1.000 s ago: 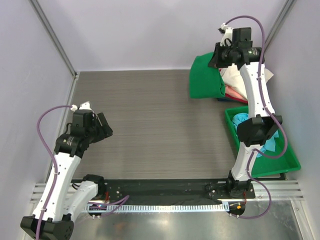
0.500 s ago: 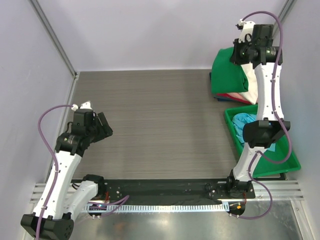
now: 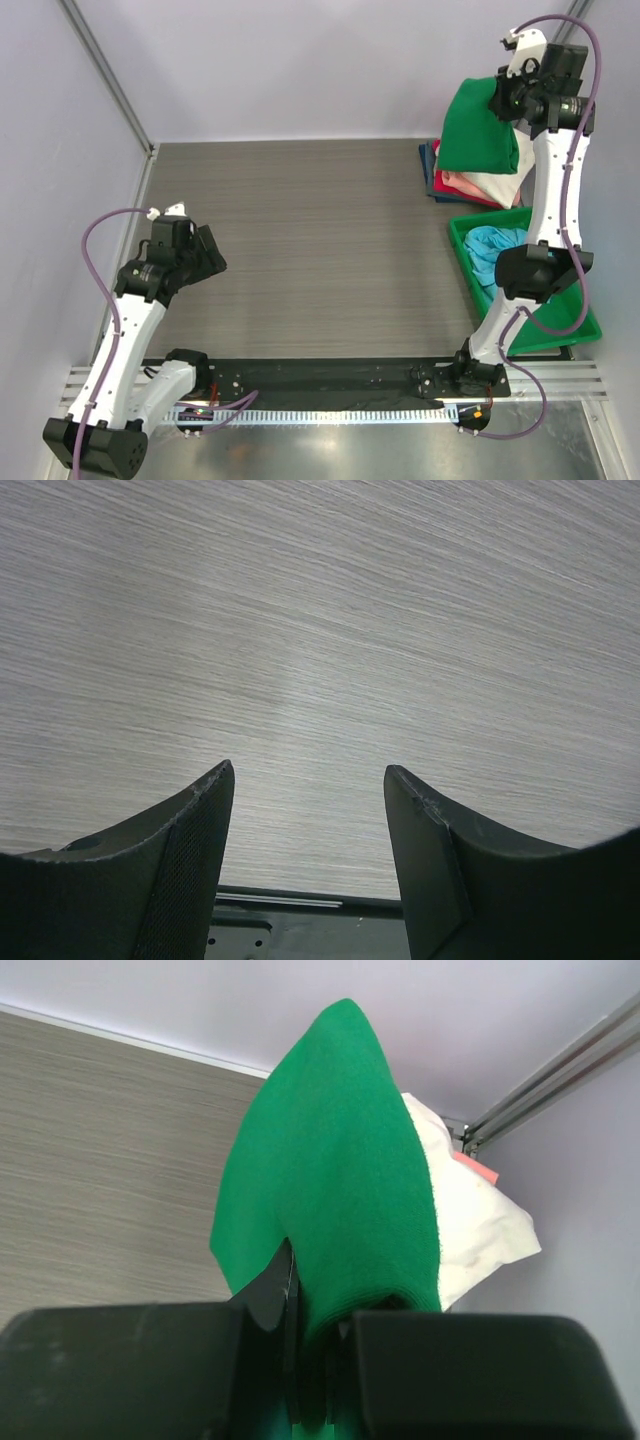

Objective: Fold and stack the t-shirts
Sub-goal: Neatly place the folded tshirt to the corner

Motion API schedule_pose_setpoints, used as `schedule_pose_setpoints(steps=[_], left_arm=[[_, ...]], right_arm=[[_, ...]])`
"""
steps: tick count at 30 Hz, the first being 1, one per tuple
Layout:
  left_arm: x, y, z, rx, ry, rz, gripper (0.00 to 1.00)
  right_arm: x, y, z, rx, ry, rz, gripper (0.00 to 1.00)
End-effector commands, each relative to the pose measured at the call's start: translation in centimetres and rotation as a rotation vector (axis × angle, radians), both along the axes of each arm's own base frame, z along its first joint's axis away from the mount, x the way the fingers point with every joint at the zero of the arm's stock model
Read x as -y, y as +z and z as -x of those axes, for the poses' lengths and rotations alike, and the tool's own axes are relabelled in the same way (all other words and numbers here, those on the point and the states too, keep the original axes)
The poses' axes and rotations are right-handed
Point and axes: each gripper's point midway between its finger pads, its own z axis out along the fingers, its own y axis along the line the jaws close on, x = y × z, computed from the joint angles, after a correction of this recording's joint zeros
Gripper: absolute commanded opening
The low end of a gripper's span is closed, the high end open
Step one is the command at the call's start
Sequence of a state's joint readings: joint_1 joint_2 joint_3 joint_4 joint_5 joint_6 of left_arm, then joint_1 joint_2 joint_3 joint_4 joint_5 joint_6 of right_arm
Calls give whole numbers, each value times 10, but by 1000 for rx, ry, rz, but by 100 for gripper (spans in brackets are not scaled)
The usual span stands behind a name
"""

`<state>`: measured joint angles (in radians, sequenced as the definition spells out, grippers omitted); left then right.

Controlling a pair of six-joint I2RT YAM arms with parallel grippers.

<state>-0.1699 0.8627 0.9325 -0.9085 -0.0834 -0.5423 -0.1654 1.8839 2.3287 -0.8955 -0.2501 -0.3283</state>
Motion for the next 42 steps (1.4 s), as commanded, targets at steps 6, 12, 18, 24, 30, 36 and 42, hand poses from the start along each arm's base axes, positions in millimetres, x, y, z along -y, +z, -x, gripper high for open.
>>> schedule_pose_setpoints(steps=[6,12,18,24,30,36,42], left_arm=[[2,2,-8,22,2,7,62],[2,0,-8,11,3,6,61],[2,-2,-8,6,5,5,61],[1,-5,-10,-12,11,-1,61],[0,-7,-10,-17,16,-4,61],[1,-5,-10,-10,12,-1,61],[0,2,-8,25,12,4,61]], right_arm=[[12,17,-22,119,110,43,1],[38,-8,-48,112,103,38,1],[87,-30,-74,130,33,72,1],[126,-50,-97,161,-24,67,11],[166,-102,-112,79,-206,43,74],[190,-74,-99,134,-397,12,89],[177,5,-66,277,-496,-131,100]])
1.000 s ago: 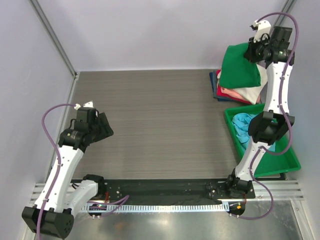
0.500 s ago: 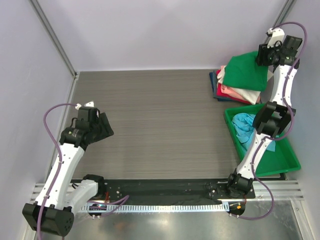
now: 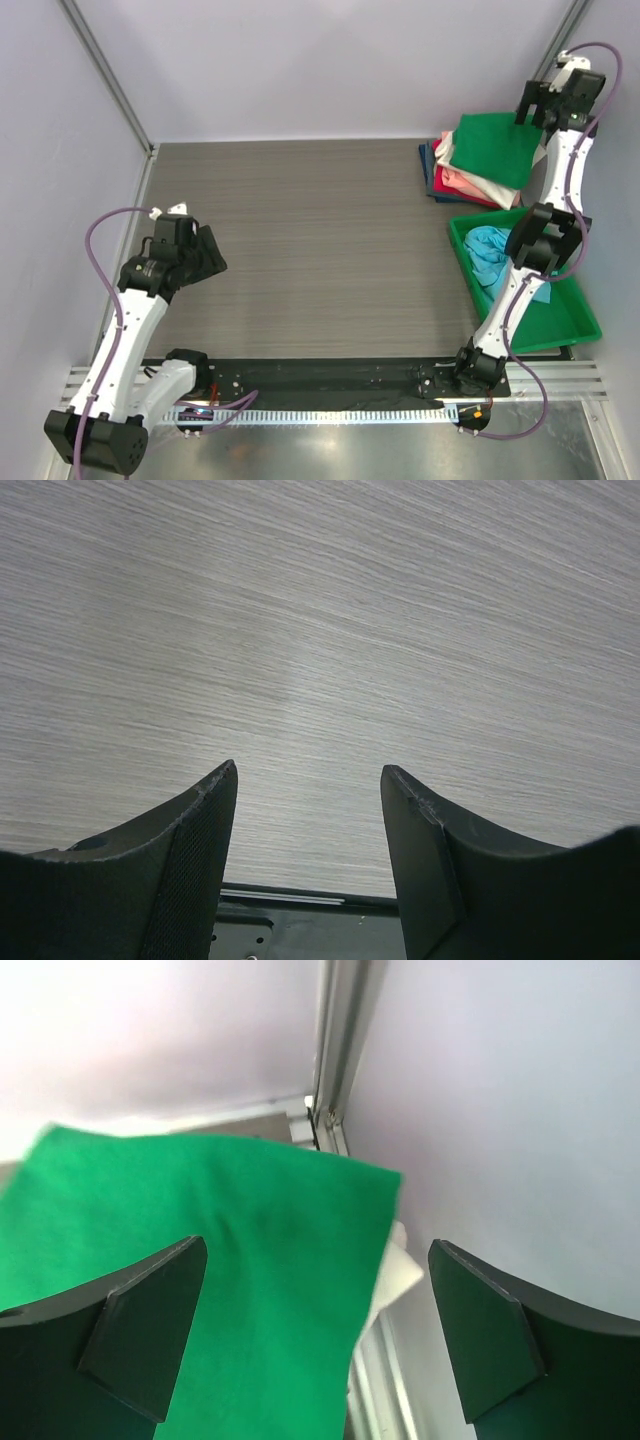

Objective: Fold and stack the t-shirts
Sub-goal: Neatly place the folded tshirt to the corner

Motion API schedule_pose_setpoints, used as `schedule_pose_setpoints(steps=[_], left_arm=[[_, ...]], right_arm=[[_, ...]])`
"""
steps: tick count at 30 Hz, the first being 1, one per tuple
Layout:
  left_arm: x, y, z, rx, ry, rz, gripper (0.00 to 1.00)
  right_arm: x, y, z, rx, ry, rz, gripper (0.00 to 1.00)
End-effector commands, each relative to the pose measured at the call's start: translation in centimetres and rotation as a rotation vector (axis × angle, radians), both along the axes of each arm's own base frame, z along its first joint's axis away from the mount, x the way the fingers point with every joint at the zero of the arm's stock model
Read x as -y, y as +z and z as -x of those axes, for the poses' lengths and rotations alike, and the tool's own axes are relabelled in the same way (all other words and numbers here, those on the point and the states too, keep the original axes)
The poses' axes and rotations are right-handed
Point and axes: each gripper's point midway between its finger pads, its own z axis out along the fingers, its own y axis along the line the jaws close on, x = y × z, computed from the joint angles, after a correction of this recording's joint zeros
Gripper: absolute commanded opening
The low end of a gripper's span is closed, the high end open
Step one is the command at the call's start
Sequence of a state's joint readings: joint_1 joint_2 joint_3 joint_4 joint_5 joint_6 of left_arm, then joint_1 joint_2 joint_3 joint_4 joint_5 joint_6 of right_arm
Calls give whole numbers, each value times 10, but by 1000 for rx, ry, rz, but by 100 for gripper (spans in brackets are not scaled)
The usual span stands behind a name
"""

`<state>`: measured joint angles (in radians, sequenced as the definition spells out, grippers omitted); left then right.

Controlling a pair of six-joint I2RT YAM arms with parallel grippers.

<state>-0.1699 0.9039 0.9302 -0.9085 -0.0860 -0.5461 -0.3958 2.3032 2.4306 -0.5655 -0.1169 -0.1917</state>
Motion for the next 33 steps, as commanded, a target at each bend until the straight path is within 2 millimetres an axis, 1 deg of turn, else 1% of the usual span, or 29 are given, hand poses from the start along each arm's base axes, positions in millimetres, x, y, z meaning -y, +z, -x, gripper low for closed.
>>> schedule_pose_setpoints(steps=[1,3,4,5,6,7,8,9,10,11,12,14,15,16,17,18,19,20,22,23,24,25,26,27,29,30,31,32,33], left_arm=[[-1,12,-5,71,8,8,60],[0,15,-5,83,7,11,60],[-1,16,-4,87,8,10,61],[-1,17,-4,93,8,10,61],[-1,19,-4,102,7,12,61],[-1,21,-4,113,7,13,61],[-1,21,-4,116,7,13,61],[-1,22,-3,118,5,13,61],[-1,23,-3,123,3,16,61],[0,23,-3,125,3,16,61],[0,24,-3,126,0,17,61],[0,23,-3,123,1,17,61],[0,24,-3,126,1,17,61],[0,24,-3,126,1,17,61],[0,24,-3,126,0,18,61],[0,23,-3,125,1,16,61],[0,24,-3,126,2,17,61],[-1,24,-3,126,3,15,61],[-1,24,-3,127,6,14,61],[-1,24,-3,127,6,14,61],[-1,24,-3,128,5,14,61],[-2,24,-3,128,6,14,61],[-1,24,-2,128,3,14,61],[-2,24,-3,130,5,13,61],[-1,26,-3,134,4,16,61],[-1,25,-2,131,4,14,61],[-1,26,-2,136,3,16,61],[-1,27,-2,139,3,16,61],[-1,27,-2,140,4,17,61]], right_arm=[[-9,135,35,287,-108,-30,100],[-25,145,43,325,-87,-114,100],[-36,145,42,335,-38,-144,100],[-51,126,33,339,47,-190,100],[-65,137,38,382,86,-232,100],[-73,132,35,399,116,-259,100],[-79,143,31,479,159,-264,100],[-82,113,29,449,155,-307,100],[-84,105,26,465,154,-351,99],[-85,103,22,498,164,-355,98],[-86,68,14,454,156,-392,97],[-95,42,1,435,172,-415,95],[-99,24,-6,409,179,-420,95],[-100,-6,-15,363,181,-414,94],[-103,-25,-20,335,181,-415,94],[-110,-40,-24,310,188,-424,94],[-112,-54,-27,288,187,-428,93],[-115,-84,-30,241,185,-439,93],[-124,-109,-32,186,180,-419,93],[-128,-126,-29,137,184,-395,93],[-130,-132,-28,114,185,-374,93],[-139,-135,-27,96,194,-356,93],[-140,-141,-24,76,186,-342,93],[-141,-132,-23,85,193,-326,93],[-141,-123,-20,87,186,-317,93],[-140,-106,-19,108,189,-303,93],[-139,-101,-16,97,185,-304,93],[-139,-83,-18,120,189,-287,94],[-137,-72,-18,130,177,-274,95]])
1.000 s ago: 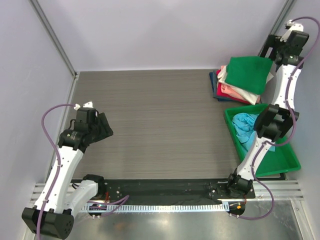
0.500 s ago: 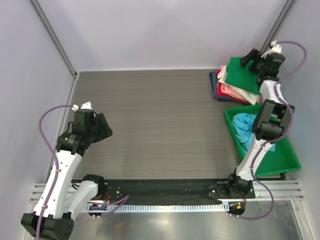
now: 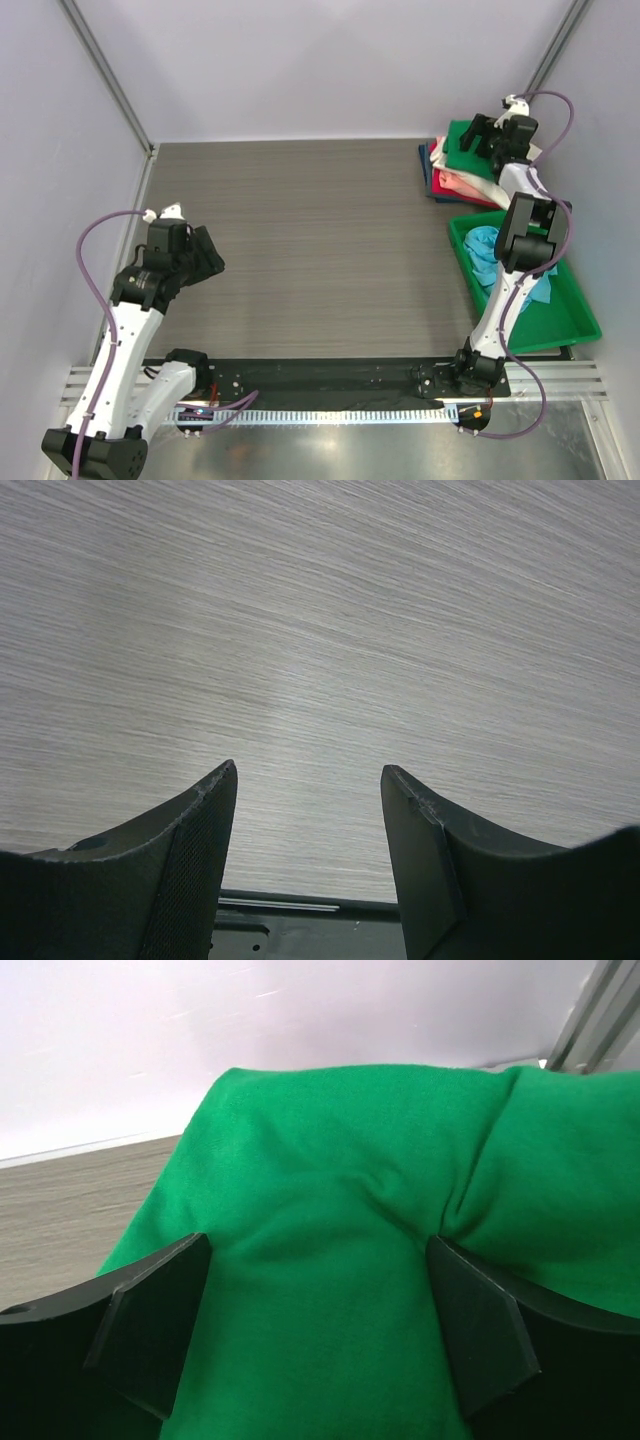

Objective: Fold and stack the t-shirts
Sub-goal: Neatly place the folded tshirt to the corner, then reset both grippers

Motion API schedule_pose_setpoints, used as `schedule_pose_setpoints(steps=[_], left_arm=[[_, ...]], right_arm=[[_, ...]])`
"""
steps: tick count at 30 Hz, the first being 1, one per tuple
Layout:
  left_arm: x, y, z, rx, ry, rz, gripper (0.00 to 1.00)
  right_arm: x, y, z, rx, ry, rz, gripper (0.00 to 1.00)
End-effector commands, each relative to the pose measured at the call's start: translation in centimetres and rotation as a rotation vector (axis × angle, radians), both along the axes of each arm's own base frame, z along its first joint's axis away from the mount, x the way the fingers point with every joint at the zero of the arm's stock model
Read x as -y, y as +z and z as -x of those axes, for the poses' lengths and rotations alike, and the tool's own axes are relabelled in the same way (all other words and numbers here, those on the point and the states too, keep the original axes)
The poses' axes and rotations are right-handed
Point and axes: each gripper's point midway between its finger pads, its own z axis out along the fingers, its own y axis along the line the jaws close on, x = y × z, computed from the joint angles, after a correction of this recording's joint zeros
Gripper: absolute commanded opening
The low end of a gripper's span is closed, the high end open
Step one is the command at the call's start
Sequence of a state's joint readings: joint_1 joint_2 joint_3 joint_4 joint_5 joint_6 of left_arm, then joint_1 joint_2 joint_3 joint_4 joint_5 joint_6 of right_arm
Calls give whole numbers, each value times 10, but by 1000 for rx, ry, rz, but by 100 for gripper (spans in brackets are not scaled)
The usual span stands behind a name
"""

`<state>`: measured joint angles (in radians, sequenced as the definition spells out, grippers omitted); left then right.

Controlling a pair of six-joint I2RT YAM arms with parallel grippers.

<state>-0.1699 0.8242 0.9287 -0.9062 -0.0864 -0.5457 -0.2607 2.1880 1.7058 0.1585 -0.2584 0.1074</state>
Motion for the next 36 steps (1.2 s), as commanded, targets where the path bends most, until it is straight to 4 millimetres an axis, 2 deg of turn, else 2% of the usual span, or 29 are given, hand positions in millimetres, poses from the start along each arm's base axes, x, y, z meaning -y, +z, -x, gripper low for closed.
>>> schedule_pose_setpoints(steps=[1,3,5,6,8,10,11,13,14,15,16,17,18,19,20,21,22,23,24,25,27,28,30,31,33,34,36], left_arm=[[0,12,-6,67,3,4,61],[-1,13,-6,73,5,5,61],[-1,15,-5,84,4,6,61],[-1,16,-5,85,4,7,61],[-1,17,-5,91,5,7,61],[-2,18,-5,96,8,5,61],[-2,18,-4,98,9,5,61],[-3,19,-3,101,12,3,61],[-3,20,-3,106,11,4,61],[-3,20,-3,108,12,3,61],[-4,20,-4,108,15,2,61],[-3,20,-3,108,12,3,61],[-4,20,-3,106,16,1,61],[-4,20,-3,108,17,0,62],[-4,20,-3,108,18,-1,62],[-4,20,-3,108,17,-1,62],[-4,21,-3,111,17,0,62],[-4,21,-3,110,16,-2,63],[-4,22,-3,113,16,0,64],[-4,23,-3,116,14,0,64],[-2,26,-2,125,-3,5,65],[-1,28,-2,135,-7,9,66],[2,31,-2,149,-25,17,66],[2,34,-1,162,-26,21,66],[-1,34,0,171,-9,13,67],[-4,36,0,177,4,8,67],[-8,38,1,193,23,-2,68]], right_arm=[[-17,55,16,-4,19,38,96],[-17,93,17,44,-2,61,99],[-16,147,23,128,-18,73,100],[-15,166,27,159,-32,77,100],[-18,217,40,251,-45,66,100],[-23,246,51,302,-50,46,100],[-29,268,63,341,-44,16,100],[-46,286,77,369,-21,-34,100],[-57,294,92,379,-14,-68,100],[-89,296,98,375,21,-89,100],[-108,290,106,351,28,-101,100],[-128,273,113,307,12,-99,100],[-155,278,130,305,44,-84,100],[-214,261,147,235,128,-86,100],[-230,239,157,177,102,-60,100],[-249,232,174,154,119,-61,100],[-297,218,198,118,178,-59,100],[-298,183,208,61,120,-23,100],[-309,178,224,55,105,-86,100],[-319,141,238,-16,117,-93,100],[-333,119,262,-93,185,-208,100],[-334,87,275,-174,194,-246,100],[-343,64,298,-248,266,-280,100],[-341,45,312,-291,278,-290,100],[-346,30,329,-334,321,-296,100],[-343,15,339,-368,325,-286,100],[-346,10,353,-391,354,-304,100]])
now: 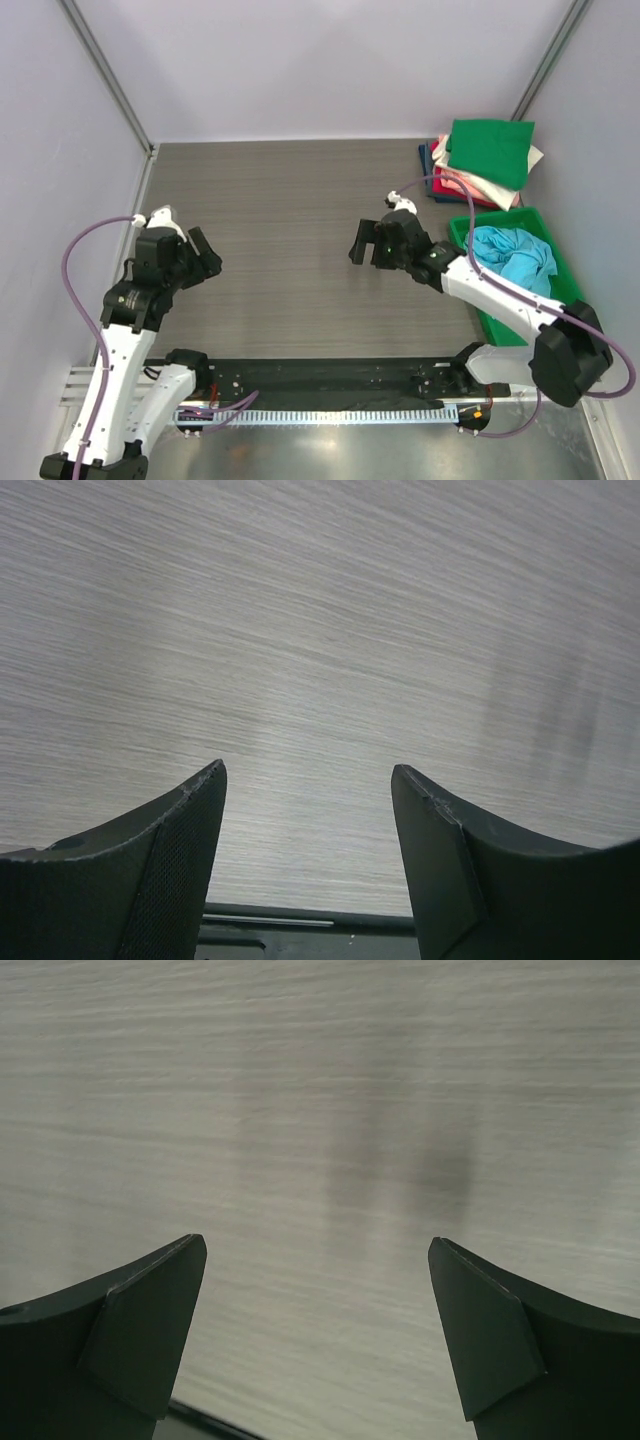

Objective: Fold and stack the t-shirts
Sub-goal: Reset both grippers

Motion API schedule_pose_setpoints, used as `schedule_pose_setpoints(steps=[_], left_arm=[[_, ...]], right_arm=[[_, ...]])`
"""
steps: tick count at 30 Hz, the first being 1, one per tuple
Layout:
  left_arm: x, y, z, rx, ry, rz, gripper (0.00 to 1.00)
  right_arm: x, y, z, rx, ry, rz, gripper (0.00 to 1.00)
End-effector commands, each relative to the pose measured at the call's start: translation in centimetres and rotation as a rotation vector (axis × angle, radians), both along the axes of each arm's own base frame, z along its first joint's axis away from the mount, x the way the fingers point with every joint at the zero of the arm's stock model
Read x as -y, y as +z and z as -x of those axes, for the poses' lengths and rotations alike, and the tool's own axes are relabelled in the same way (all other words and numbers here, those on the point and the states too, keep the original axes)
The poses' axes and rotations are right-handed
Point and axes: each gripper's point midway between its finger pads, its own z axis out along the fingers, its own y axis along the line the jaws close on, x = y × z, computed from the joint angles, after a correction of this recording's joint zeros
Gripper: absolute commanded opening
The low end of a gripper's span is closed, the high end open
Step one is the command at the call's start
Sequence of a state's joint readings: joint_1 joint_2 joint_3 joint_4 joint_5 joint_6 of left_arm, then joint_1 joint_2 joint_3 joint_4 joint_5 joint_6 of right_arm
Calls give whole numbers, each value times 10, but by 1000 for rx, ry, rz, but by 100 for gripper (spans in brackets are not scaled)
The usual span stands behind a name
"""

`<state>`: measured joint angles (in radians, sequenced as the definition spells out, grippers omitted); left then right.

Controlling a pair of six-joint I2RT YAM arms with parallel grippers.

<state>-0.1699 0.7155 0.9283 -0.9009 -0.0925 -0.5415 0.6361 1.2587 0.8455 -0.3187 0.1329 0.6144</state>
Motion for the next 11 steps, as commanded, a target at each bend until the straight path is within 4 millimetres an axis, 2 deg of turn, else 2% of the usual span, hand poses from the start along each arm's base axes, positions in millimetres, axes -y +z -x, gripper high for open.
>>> schedule_pose_setpoints(steps=[1,3,4,7,11], left_arm=[[-8,15,-7,86,41,-17,68],[-10,17,-6,93,50,-18,68],[-11,18,-6,95,58,-21,69],[-12,21,-4,103,58,-27,70],[-22,29,-1,127,94,-59,76]], right_arm=[[-18,23,16,29,32,-153,100],[-18,23,24,31,39,-165,100],[-15,14,29,17,39,-159,100],[-11,13,33,26,44,-153,100],[-8,24,32,70,43,-162,100]])
